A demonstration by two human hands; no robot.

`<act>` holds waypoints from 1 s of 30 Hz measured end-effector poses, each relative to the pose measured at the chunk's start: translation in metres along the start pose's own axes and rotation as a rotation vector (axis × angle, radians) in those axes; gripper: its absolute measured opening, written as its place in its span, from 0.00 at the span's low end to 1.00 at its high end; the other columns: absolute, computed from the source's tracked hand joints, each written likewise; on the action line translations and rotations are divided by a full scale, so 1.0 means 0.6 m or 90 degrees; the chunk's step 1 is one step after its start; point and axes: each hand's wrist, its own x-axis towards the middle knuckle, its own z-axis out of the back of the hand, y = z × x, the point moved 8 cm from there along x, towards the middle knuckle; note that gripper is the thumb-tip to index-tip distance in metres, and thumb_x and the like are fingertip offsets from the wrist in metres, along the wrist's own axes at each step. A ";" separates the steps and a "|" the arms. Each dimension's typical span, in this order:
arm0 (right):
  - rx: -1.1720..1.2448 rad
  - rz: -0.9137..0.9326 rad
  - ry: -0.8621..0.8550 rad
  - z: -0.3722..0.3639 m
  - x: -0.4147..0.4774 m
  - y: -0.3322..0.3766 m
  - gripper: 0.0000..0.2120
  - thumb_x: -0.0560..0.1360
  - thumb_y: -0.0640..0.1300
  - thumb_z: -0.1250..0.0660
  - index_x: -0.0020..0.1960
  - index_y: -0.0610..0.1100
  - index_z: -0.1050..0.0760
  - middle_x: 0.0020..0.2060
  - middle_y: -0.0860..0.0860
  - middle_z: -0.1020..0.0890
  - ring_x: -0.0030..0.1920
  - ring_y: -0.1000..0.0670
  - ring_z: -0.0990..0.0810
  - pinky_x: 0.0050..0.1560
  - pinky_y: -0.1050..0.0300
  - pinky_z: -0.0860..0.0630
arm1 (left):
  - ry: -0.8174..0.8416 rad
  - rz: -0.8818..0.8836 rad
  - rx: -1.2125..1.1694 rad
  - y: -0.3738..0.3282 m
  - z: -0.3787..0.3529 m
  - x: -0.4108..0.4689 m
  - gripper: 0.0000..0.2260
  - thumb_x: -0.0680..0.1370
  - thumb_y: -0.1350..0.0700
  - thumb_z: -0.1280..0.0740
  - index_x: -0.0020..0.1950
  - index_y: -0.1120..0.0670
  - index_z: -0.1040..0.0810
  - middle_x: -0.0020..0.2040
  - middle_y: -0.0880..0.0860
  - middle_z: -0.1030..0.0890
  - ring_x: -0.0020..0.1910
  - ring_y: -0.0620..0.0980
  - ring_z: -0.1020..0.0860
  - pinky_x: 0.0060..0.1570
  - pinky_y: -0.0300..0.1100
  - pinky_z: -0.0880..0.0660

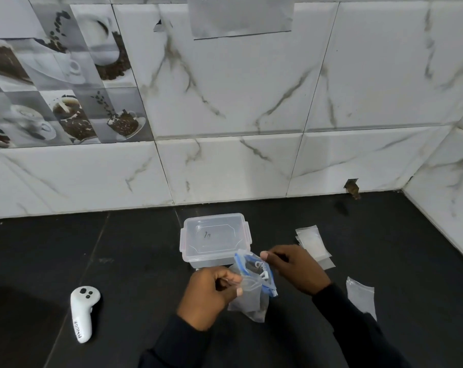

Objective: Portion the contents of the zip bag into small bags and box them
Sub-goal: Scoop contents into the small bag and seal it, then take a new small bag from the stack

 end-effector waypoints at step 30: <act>0.290 -0.351 -0.366 0.146 -0.228 -0.387 0.10 0.70 0.32 0.27 0.50 0.40 0.20 0.35 0.45 0.14 0.34 0.48 0.16 0.34 0.53 0.19 | 0.250 0.093 0.054 -0.007 -0.488 0.144 0.11 0.71 0.55 0.25 0.30 0.53 0.22 0.29 0.51 0.21 0.29 0.48 0.23 0.39 0.46 0.17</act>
